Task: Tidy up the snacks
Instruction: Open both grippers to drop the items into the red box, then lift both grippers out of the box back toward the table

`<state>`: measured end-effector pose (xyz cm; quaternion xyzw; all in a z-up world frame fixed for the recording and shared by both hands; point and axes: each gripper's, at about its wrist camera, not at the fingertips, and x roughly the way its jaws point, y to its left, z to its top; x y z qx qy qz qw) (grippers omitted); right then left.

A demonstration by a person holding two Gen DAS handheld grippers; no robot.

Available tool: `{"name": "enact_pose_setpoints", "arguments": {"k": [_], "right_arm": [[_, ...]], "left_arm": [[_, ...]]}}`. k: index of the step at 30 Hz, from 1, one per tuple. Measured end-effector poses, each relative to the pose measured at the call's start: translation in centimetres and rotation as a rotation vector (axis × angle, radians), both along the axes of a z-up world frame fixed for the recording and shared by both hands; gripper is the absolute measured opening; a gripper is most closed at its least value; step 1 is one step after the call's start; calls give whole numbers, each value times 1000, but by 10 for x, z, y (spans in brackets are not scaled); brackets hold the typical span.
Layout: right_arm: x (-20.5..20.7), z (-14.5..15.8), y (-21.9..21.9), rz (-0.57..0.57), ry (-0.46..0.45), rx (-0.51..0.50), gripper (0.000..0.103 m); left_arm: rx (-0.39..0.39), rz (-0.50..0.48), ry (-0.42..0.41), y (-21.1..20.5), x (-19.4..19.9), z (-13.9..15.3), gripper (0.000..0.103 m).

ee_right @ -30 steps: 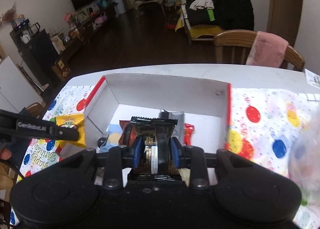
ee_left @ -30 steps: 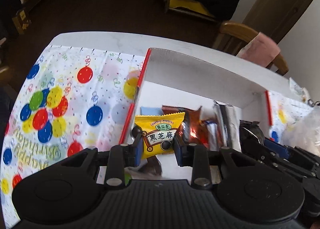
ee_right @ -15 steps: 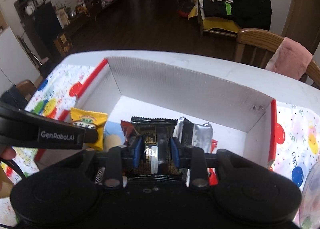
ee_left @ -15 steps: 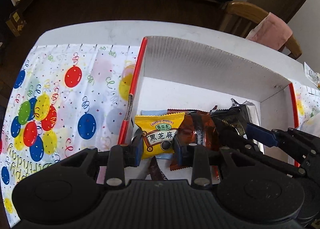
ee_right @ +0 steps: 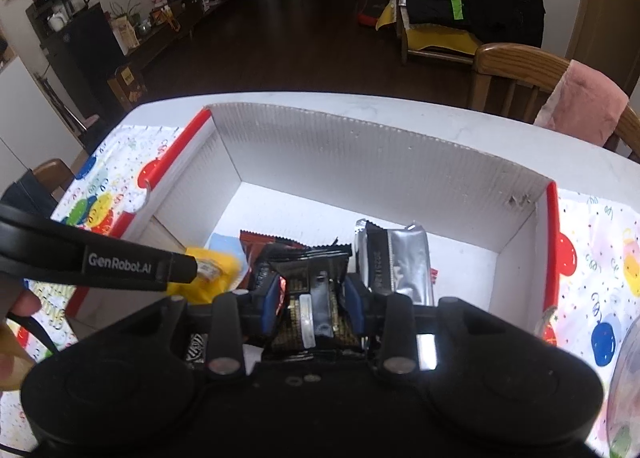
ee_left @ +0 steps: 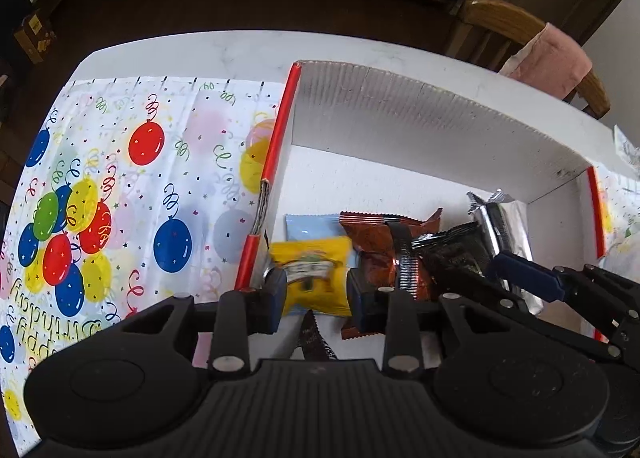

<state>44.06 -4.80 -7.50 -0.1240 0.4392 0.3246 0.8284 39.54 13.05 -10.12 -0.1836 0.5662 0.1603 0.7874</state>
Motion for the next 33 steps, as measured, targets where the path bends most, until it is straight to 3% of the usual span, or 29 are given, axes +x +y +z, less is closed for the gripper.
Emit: {"name": "enact_pose_setpoints", "arguments": {"k": [3,6,16,18,20,24,26,33], "right_arm": [[-5,11,-8,4,-5,30,37],[-11,25,-19,8,-14,62,40],[-52,64,-58,33,-65,108,46],[-63,70,-68,34,-74,123,52],[-74,76,-77,30,-100,137,64],[-96,85,-95,31,-137,168,67],[-107,88,-103,33,-142,183,73],[-147,81,-120,62,-187,151,80]], "left_arm": [[-13,5,-21,1,-6,7,34],[-23,8,-53,0,-16,18,47],[-3,-44,-179,-28,-59,62,53],[7,-54,-203,-34,-70,70,54],[17,-60,-224,-41,-81,79,54],[30,-77,-267,-52,-104,94,56],[34,-77,-284,-56,-116,99,62],[50,-104,-307,-75,-154,100,66]]}}
